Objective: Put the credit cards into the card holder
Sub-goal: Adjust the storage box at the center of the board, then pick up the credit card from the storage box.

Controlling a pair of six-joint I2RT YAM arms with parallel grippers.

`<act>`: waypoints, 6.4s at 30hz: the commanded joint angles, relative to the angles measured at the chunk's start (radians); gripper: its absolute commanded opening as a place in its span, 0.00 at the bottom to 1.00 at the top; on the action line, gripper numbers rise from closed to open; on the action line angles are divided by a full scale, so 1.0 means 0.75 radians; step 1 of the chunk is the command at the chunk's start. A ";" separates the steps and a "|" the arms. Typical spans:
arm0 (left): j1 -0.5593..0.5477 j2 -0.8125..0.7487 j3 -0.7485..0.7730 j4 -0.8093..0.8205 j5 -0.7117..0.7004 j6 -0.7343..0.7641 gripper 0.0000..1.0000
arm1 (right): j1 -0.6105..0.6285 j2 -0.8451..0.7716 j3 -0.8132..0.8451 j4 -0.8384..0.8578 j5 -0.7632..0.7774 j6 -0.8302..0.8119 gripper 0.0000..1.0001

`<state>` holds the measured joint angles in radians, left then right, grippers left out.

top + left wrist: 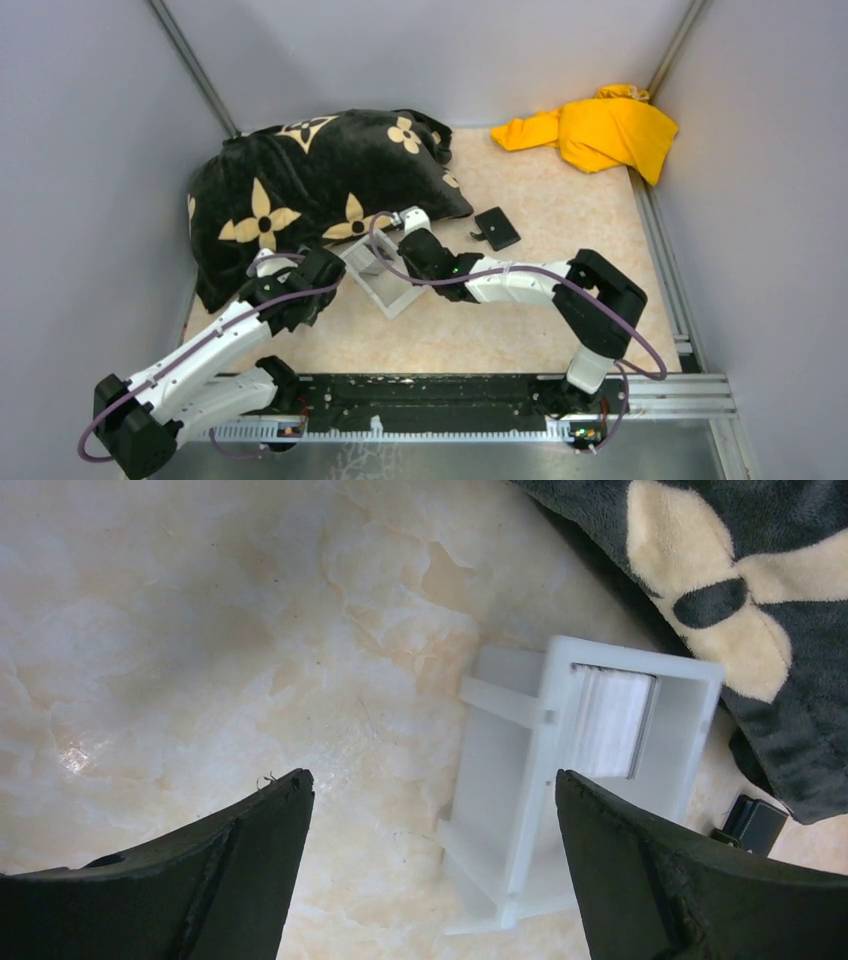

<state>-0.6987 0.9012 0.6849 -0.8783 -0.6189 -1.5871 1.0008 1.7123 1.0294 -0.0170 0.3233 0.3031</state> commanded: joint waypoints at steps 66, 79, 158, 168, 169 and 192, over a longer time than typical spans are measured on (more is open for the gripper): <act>-0.023 0.033 -0.246 0.423 -0.211 0.128 0.94 | -0.007 0.032 0.301 0.049 -0.152 0.093 0.52; -0.016 0.074 -0.261 0.521 -0.189 0.177 0.94 | -0.123 0.135 0.326 0.086 -0.313 0.160 0.52; 0.038 0.196 -0.251 0.707 -0.046 0.368 0.96 | -0.052 0.084 0.483 -0.202 -0.200 0.110 0.00; 0.036 0.100 -0.143 0.798 -0.011 0.739 0.99 | -0.039 -0.046 0.455 -0.243 -0.050 -0.024 0.00; 0.036 0.084 -0.136 0.808 -0.002 0.775 0.99 | -0.040 -0.062 0.450 -0.241 -0.046 -0.039 0.00; 0.037 -0.187 -0.241 1.485 0.811 1.534 0.89 | -0.214 -0.752 0.076 -0.448 -0.439 0.077 0.00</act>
<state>-0.6716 0.7971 0.5365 0.0566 -0.2245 -0.5728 0.8463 1.2457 1.1137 -0.3195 0.0822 0.3294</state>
